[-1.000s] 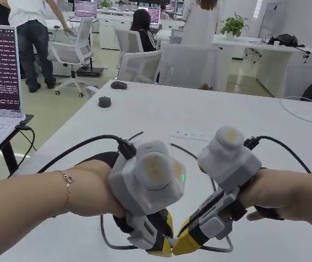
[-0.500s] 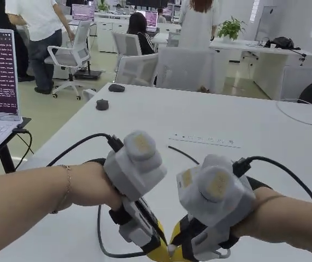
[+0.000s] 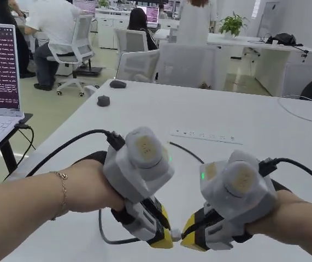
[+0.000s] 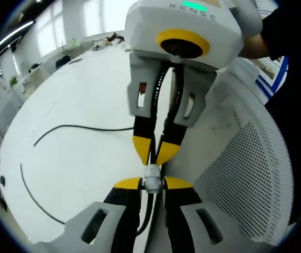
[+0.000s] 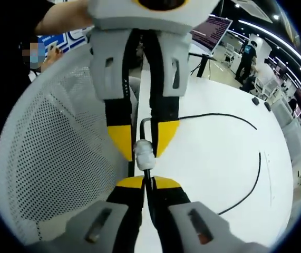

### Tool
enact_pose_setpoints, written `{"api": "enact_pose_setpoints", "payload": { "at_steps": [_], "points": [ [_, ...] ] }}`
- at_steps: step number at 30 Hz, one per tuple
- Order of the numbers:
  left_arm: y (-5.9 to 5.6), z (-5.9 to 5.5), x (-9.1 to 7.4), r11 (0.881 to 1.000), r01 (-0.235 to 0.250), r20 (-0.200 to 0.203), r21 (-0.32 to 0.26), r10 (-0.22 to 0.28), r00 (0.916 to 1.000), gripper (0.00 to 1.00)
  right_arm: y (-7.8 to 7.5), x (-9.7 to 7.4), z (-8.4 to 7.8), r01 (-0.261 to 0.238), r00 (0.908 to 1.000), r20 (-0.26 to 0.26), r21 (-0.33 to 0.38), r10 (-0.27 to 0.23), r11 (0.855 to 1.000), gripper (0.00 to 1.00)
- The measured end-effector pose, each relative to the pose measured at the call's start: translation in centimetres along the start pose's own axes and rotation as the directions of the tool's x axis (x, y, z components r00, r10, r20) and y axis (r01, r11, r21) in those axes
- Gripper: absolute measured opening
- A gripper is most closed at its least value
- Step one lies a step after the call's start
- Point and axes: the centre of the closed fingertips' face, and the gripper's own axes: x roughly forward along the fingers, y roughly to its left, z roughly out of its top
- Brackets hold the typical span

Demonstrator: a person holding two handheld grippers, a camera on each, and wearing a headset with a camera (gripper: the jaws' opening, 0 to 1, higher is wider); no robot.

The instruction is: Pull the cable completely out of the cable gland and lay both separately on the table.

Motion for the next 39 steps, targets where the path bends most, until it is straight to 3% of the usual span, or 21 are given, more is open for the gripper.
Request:
{"api": "enact_pose_setpoints", "payload": {
  "at_steps": [3, 5, 11, 15, 16, 20, 23, 26, 29, 32, 34, 36, 37, 39],
  "points": [
    [0.6, -1.2, -0.2, 1.000, -0.025, -0.048, 0.015, 0.026, 0.9985, 0.16, -0.3, -0.3, -1.2, 0.019, 0.9997, -0.014, 0.007, -0.019, 1.000, 0.03],
    [0.8, -1.8, -0.4, 0.999, -0.040, -0.066, 0.023, 0.041, 0.9970, 0.16, -0.7, -0.7, -2.2, 0.039, 0.9992, -0.004, 0.048, -0.039, 0.998, 0.03],
    [0.9, -2.7, -0.5, 0.999, -0.032, -0.071, -0.009, 0.031, 0.9970, 0.16, -1.9, -1.8, -6.5, 0.107, 0.9927, -0.068, 0.109, -0.100, 0.988, 0.04],
    [1.1, -3.5, -0.5, 0.999, -0.036, -0.103, -0.007, 0.035, 0.9941, 0.16, -3.0, -2.5, -10.2, 0.169, 0.9742, -0.170, 0.112, -0.148, 0.979, 0.04],
    [1.2, -3.5, -0.5, 0.999, -0.037, -0.104, -0.009, 0.036, 0.9940, 0.16, -3.2, -2.7, -11.5, 0.180, 0.9658, -0.207, 0.101, -0.156, 0.978, 0.04],
    [0.8, -2.7, -0.4, 0.999, -0.023, -0.082, -0.032, 0.021, 0.9964, 0.16, -2.9, -2.5, -12.8, 0.172, 0.9598, -0.249, 0.157, -0.130, 0.972, 0.09],
    [1.0, -2.6, -0.3, 0.999, -0.038, -0.091, -0.021, 0.036, 0.9953, 0.16, -2.2, -2.1, -11.2, 0.142, 0.9645, -0.241, 0.132, -0.107, 0.981, 0.26],
    [1.1, -2.2, -0.3, 0.998, -0.051, -0.088, -0.023, 0.048, 0.9949, 0.16, -1.2, -1.5, -8.2, 0.095, 0.9780, -0.195, 0.101, -0.074, 0.990, 0.28],
    [0.6, -1.6, -0.2, 0.998, -0.050, -0.084, -0.024, 0.048, 0.9953, 0.16, -0.4, -0.4, -3.6, 0.050, 0.9947, -0.094, 0.082, -0.042, 0.995, 0.31],
    [-0.1, -0.9, -0.1, 0.999, -0.042, -0.075, -0.015, 0.041, 0.9964, 0.16, 0.7, 0.1, 0.0, -0.008, 0.9999, 0.008, 0.096, 0.008, 0.995, 0.28],
    [-0.4, -0.7, 0.0, 0.999, -0.038, -0.072, -0.010, 0.038, 0.9967, 0.16, 1.0, 0.2, 0.8, -0.022, 0.9997, 0.015, 0.090, 0.021, 0.996, 0.22],
    [-0.6, -0.5, 0.0, 0.999, -0.037, -0.069, -0.007, 0.037, 0.9969, 0.16, 0.6, 0.4, 0.3, 0.002, 0.9990, -0.045, 0.009, -0.002, 1.000, 0.10],
    [-0.6, -0.5, 0.0, 0.999, -0.038, -0.070, -0.006, 0.038, 0.9968, 0.16, 0.5, 0.4, 0.2, 0.004, 0.9986, -0.053, -0.001, -0.004, 1.000, 0.05],
    [-0.4, -0.7, 0.0, 0.999, -0.048, -0.075, -0.004, 0.048, 0.9960, 0.16, 0.7, 0.5, 0.2, -0.006, 0.9992, -0.039, 0.020, 0.007, 1.000, 0.04]
  ]
}}
